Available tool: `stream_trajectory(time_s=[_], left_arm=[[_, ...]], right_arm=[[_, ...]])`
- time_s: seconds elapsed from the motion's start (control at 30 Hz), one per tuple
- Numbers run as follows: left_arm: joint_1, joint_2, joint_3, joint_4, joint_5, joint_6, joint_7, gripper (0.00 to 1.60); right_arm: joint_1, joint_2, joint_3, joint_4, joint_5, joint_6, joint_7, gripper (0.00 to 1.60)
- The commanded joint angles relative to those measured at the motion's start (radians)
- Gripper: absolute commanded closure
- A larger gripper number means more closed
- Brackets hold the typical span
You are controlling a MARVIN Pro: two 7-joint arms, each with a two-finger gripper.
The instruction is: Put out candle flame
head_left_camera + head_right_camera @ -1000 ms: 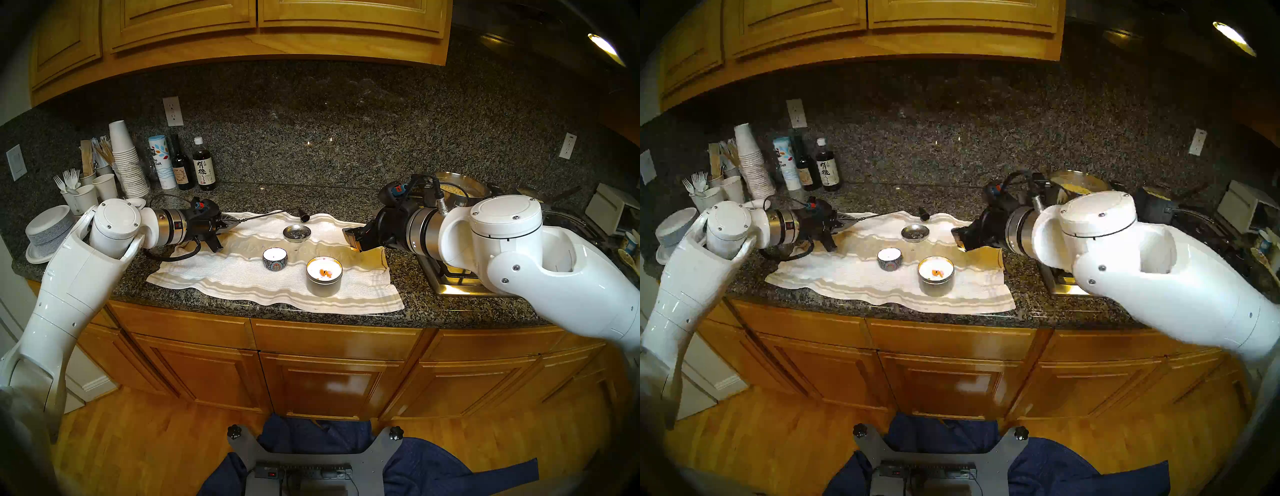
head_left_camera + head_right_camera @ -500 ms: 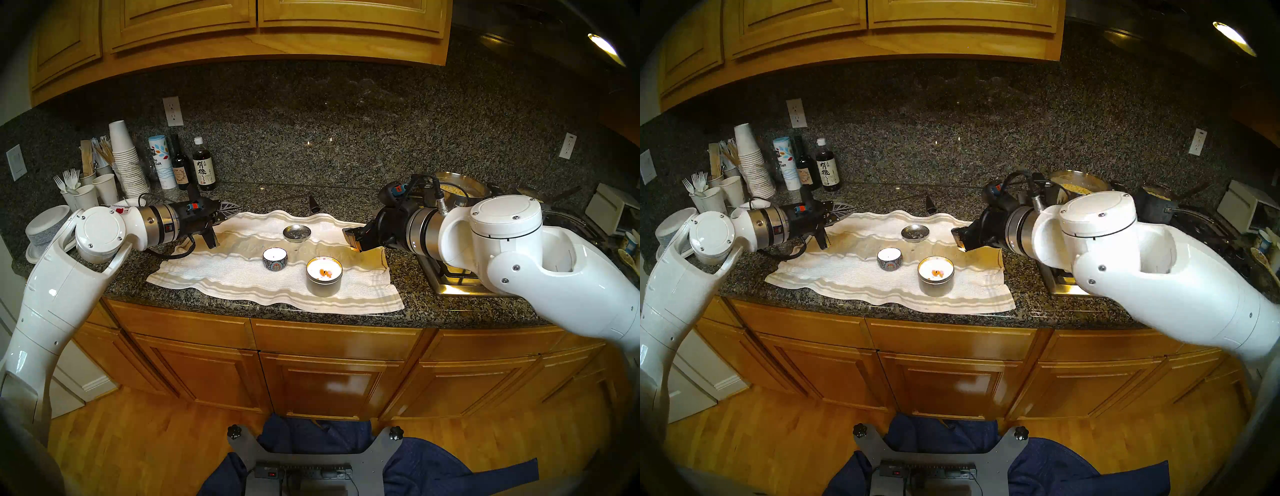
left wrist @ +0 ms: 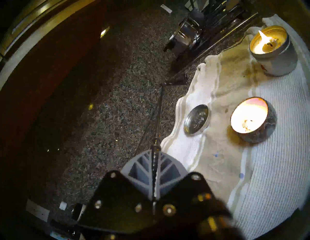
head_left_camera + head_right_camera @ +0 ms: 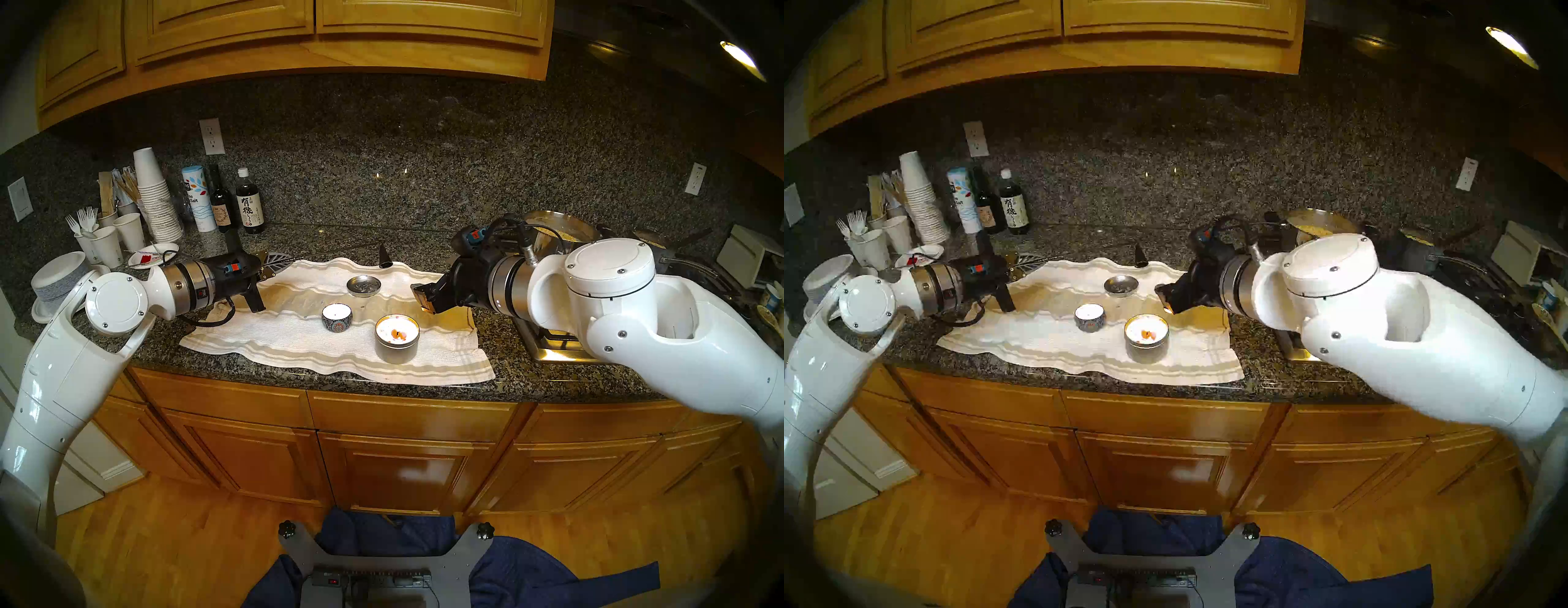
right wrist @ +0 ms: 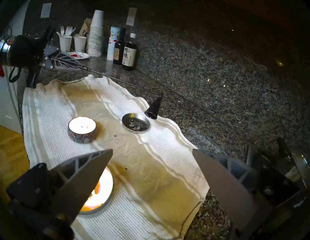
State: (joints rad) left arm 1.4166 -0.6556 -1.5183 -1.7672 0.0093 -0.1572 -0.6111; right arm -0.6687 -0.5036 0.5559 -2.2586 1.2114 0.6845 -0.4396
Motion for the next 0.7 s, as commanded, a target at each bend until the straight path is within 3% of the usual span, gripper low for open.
stream_trajectory(time_s=[0.0, 0.33, 0.67], left_arm=[[-0.01, 0.008, -0.041, -0.073, -0.006, -0.021, 0.021, 1.6], [0.025, 0.021, -0.071, -0.118, -0.005, -0.02, 0.028, 1.6], [0.036, 0.02, -0.086, -0.125, 0.0, -0.011, 0.04, 1.6]], right_arm=[[0.09, -0.084, 0.004, -0.008, -0.093, 0.037, 0.007, 0.0], [0.137, -0.139, -0.003, 0.009, -0.137, 0.091, 0.03, 0.0], [0.147, -0.15, 0.032, 0.013, -0.097, 0.115, 0.031, 0.0]])
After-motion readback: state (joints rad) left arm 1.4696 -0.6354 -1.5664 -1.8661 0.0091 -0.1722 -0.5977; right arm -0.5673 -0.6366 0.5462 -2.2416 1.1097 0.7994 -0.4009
